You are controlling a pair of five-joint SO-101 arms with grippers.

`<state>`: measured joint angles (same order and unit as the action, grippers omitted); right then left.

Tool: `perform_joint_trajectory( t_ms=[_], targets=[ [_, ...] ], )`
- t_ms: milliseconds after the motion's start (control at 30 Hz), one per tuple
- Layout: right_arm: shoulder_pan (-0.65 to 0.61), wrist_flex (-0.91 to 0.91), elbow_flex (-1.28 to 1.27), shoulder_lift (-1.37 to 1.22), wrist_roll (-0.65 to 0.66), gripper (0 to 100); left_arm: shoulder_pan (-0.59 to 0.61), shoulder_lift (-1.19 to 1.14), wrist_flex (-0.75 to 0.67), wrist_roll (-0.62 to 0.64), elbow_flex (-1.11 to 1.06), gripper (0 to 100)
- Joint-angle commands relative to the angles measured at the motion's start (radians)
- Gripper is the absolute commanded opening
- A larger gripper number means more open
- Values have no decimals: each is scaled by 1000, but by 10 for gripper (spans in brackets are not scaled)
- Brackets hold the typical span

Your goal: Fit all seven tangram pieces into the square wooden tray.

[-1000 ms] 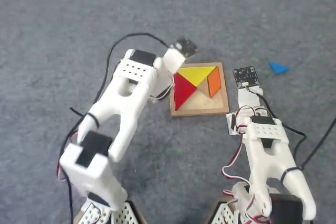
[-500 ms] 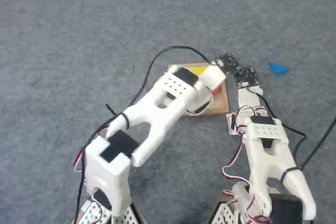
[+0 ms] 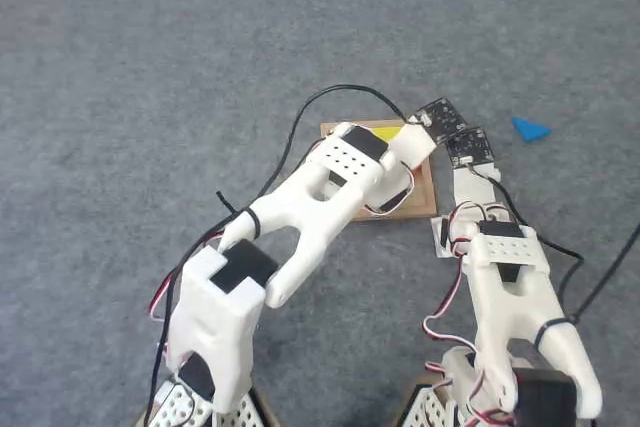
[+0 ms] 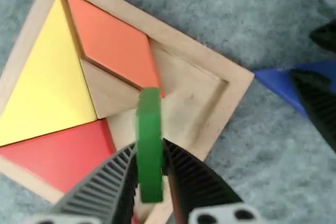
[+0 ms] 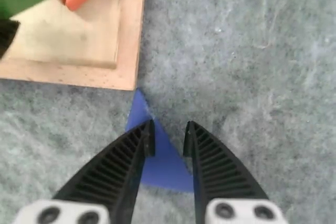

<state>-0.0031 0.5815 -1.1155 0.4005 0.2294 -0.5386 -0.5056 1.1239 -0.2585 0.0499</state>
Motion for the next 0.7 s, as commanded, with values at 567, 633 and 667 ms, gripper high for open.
perform_joint_trajectory(
  t_ms=[567,633,667],
  targets=[
    [-27,-10,3,33,-2,115,74,48,14,9,31,107],
    [-27,-10,3,33,-2,115,84,48,14,9,31,107],
    [-27,-10,3,33,-2,115,86,54,14,11,31,107]
  ],
)
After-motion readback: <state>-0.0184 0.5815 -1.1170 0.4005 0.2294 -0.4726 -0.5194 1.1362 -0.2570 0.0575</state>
